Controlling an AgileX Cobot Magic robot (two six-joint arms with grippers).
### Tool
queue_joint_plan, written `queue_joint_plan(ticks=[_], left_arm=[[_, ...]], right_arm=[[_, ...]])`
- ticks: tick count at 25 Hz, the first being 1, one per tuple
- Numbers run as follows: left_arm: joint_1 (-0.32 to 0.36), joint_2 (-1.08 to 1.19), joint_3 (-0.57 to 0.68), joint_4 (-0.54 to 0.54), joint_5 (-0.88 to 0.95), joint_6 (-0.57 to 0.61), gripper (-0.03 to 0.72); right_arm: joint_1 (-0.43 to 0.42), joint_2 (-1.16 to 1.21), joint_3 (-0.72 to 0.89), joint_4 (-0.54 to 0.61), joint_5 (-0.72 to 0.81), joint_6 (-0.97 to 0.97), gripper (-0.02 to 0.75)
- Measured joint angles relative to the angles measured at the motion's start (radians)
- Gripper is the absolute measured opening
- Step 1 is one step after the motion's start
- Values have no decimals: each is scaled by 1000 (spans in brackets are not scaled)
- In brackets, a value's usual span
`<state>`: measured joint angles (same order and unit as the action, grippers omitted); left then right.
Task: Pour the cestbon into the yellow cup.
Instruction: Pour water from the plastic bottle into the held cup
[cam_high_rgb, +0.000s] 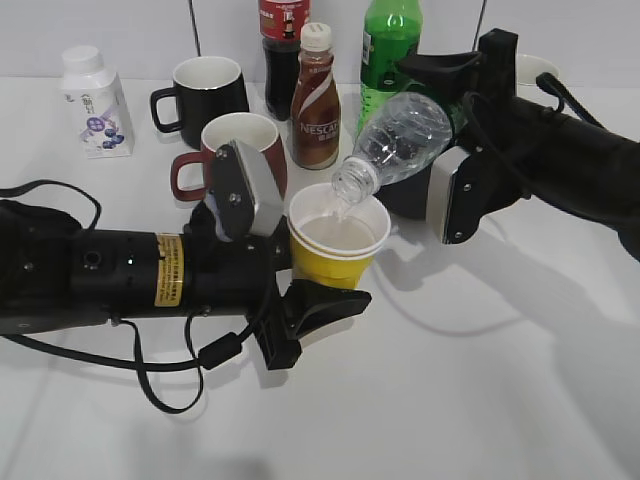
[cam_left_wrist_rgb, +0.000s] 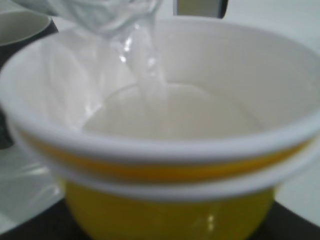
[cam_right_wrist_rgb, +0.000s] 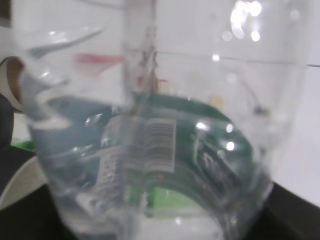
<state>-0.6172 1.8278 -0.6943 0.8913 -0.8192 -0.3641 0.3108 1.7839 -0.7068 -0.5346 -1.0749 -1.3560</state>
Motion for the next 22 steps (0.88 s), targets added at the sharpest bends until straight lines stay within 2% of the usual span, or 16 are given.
queue_joint_plan(ticks=[4, 10, 22], left_arm=[[0, 0, 0, 0, 1, 0, 441], [0, 0, 0, 0, 1, 0, 441], [5, 0, 0, -87, -24, 0, 441]], right_arm=[[0, 0, 0, 0, 0, 9, 480], [0, 0, 0, 0, 0, 163, 480], [0, 0, -1, 4, -5, 617, 479]])
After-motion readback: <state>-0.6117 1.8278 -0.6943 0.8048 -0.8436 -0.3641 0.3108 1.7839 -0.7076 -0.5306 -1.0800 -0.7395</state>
